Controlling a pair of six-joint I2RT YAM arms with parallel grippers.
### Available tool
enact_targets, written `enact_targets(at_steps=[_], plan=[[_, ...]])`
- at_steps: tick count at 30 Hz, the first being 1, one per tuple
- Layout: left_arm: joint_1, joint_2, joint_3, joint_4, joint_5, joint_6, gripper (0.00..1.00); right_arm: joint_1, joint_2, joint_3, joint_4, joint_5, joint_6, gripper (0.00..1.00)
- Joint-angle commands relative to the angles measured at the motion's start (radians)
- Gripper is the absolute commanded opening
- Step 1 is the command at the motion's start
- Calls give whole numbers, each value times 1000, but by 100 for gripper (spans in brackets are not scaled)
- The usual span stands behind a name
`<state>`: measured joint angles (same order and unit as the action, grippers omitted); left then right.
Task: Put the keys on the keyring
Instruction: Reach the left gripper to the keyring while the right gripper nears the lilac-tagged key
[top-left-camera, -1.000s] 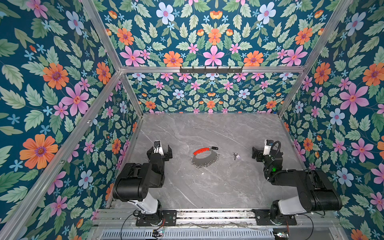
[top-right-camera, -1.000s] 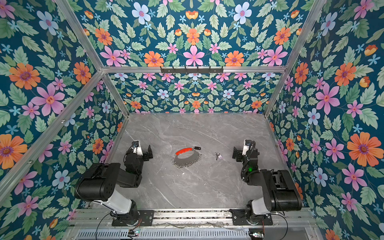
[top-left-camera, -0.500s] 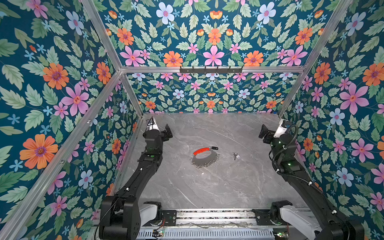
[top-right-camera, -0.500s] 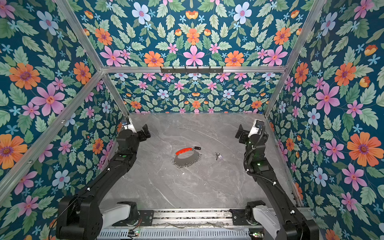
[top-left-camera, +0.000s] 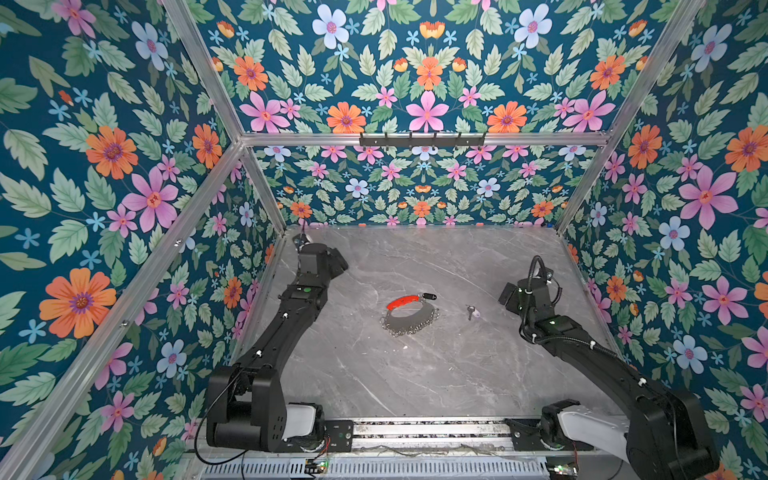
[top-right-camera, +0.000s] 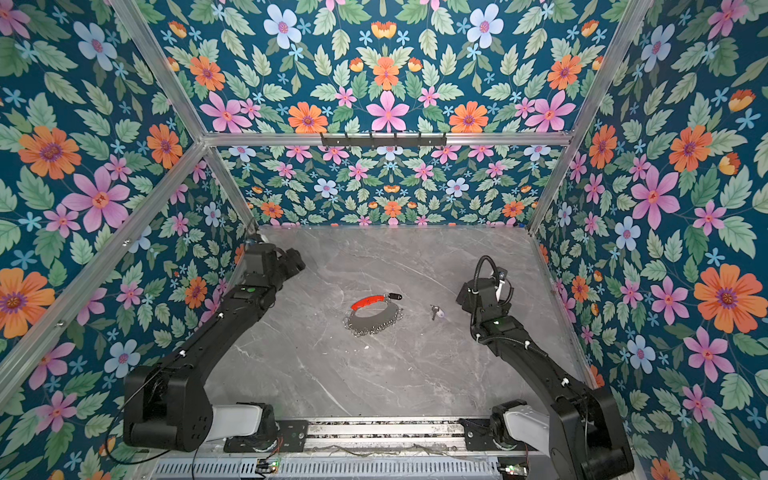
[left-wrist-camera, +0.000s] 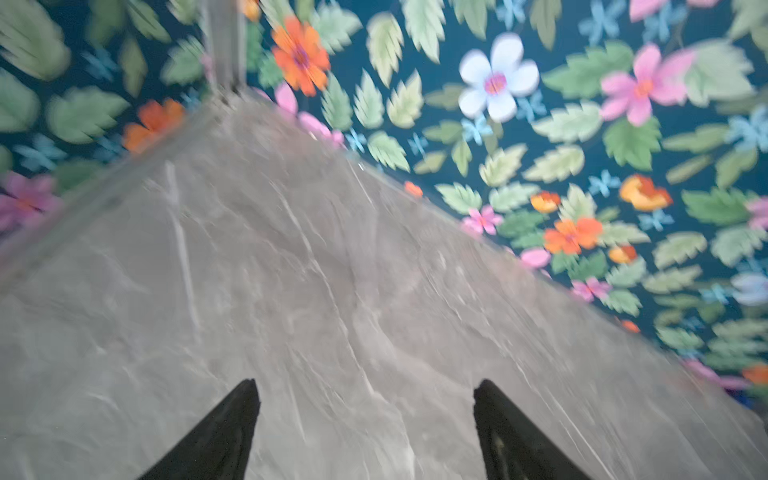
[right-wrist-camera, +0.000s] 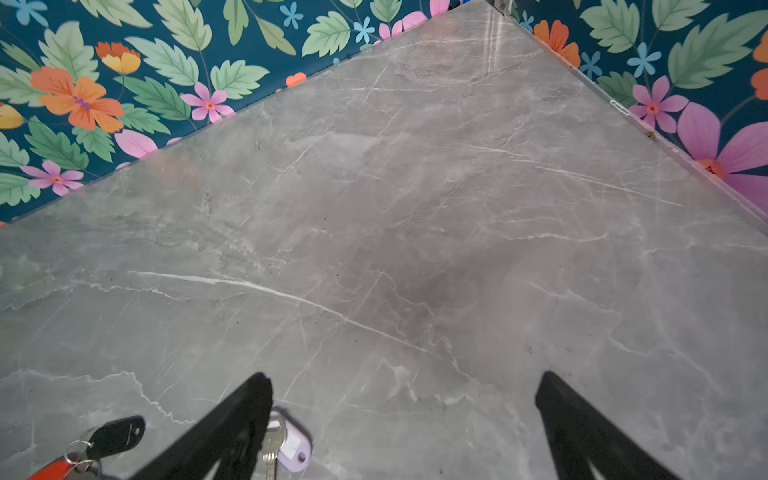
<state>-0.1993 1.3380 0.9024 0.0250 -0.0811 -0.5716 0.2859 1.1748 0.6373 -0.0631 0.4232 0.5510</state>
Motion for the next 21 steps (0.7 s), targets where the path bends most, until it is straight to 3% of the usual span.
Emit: enact_targets(at_steps=[1, 3, 8, 11, 17, 21], plan=[[-107, 24, -43, 160, 136, -3, 77, 8, 30, -21, 1, 14, 38, 99], [-192, 86, -13, 146, 155, 0, 70, 8, 25, -66, 115, -87, 12, 98], [-386, 224, 19, 194, 145, -20, 56, 9, -12, -165, 343, -212, -10, 72], [-424, 298, 50, 202, 139, -57, 44, 8, -1, -167, 350, -218, -2, 64], [-452, 428, 89, 248, 187, -96, 30, 8, 15, -150, 345, -249, 8, 56], [-461, 477, 110, 256, 219, -114, 28, 7, 3, -160, 353, -244, 8, 56]])
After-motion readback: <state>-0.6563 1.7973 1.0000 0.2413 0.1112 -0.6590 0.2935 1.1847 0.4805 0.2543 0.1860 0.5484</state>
